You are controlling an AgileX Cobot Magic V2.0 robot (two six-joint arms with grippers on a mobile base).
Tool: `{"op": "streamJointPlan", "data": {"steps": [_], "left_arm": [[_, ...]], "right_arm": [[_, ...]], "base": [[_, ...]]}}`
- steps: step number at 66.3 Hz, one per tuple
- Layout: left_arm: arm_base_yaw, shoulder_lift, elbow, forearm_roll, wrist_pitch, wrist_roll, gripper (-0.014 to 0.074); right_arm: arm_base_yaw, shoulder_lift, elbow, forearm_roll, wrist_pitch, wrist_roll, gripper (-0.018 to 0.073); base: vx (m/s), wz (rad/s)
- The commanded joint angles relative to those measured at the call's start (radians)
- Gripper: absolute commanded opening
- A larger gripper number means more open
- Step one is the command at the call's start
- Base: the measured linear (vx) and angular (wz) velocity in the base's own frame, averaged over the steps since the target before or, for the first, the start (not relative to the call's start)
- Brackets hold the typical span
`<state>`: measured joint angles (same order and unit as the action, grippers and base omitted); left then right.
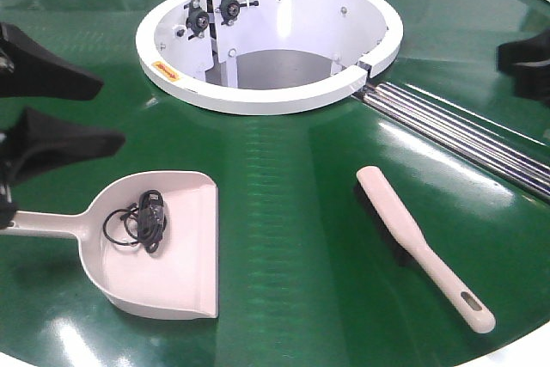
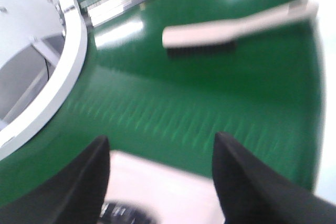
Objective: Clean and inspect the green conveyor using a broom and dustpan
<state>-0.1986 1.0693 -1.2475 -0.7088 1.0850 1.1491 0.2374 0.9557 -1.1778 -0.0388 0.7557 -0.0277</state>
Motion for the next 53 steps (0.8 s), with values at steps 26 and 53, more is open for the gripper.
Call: {"op": "streamJointPlan", "data": {"steps": [26,53], "left_arm": [[-0.004,-0.172,0.014,0.785,-0.131,-0.985,0.0246],[-0.004,-0.758,0.696,1.111,-0.451,-1.391,0.0246]], "right_arm": [[-0.004,-0.378,0.3,-0.006,-0.304,-0.053,0.0435],[-0.004,-0.776,0.763,-0.007,-0.452,-0.047,0.0435]], "base": [[0.0,0.0],[0.0,0.0]]}}
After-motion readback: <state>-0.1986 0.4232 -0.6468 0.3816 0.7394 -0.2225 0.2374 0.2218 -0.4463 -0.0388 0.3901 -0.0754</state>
